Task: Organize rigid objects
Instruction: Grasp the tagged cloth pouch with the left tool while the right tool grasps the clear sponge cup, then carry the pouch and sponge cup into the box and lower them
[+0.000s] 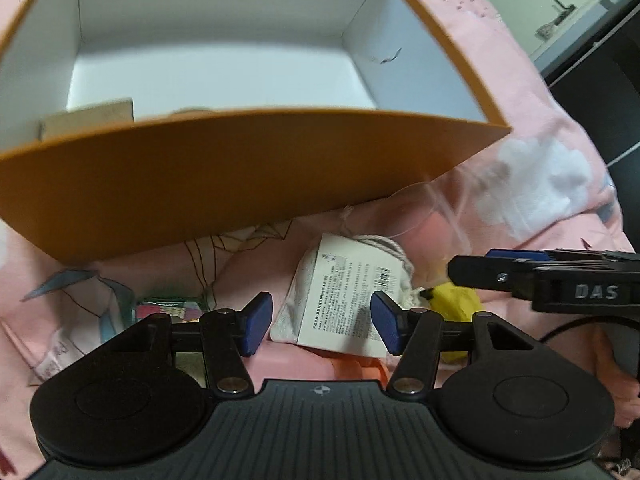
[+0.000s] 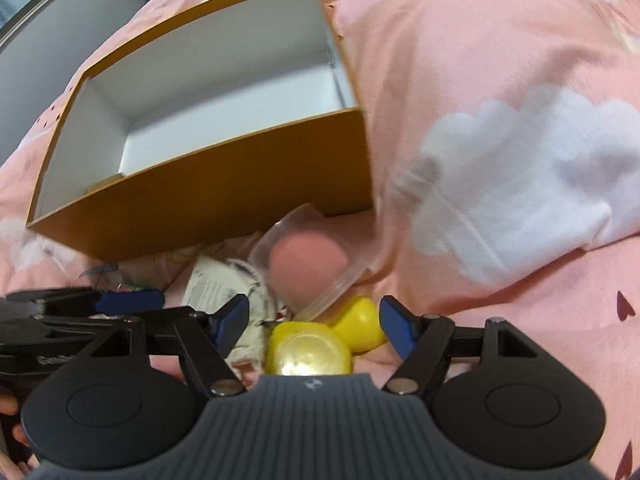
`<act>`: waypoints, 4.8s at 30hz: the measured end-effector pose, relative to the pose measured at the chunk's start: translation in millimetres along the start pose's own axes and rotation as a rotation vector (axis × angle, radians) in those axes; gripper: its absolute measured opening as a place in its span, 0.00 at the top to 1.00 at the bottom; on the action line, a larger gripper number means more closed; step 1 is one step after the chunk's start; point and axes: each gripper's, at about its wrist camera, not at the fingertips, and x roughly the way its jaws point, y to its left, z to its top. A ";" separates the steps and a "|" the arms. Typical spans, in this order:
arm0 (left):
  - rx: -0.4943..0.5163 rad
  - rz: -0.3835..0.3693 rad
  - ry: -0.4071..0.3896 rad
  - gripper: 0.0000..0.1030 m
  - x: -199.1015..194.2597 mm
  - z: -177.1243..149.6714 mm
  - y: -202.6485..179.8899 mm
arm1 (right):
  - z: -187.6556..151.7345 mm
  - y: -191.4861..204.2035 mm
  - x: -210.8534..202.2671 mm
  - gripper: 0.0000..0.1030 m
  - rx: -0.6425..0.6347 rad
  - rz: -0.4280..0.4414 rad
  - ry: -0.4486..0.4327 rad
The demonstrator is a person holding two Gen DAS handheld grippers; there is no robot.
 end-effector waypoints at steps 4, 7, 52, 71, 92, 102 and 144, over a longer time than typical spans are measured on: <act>-0.029 -0.014 0.021 0.23 11.4 3.0 5.6 | 6.2 -10.8 8.8 0.33 0.018 0.012 0.012; -0.040 -0.035 0.039 0.18 18.4 3.6 8.7 | 9.1 -19.1 16.9 0.34 0.039 0.024 0.028; -0.096 -0.014 -0.108 0.27 -67.8 -28.0 -16.3 | 11.4 10.3 -20.4 0.31 -0.071 0.175 -0.104; -0.076 -0.017 -0.399 0.27 -137.6 8.1 -23.7 | 32.2 52.6 -75.2 0.31 -0.273 0.136 -0.229; -0.154 0.074 -0.345 0.27 -66.8 77.6 14.9 | 119.6 77.5 1.7 0.31 -0.458 -0.015 -0.017; -0.160 0.061 -0.285 0.27 -49.8 79.5 23.1 | 118.5 73.2 40.5 0.31 -0.471 -0.048 0.123; -0.102 -0.019 -0.111 0.27 -17.5 107.8 14.7 | 137.5 92.7 68.8 0.52 -0.768 -0.184 0.295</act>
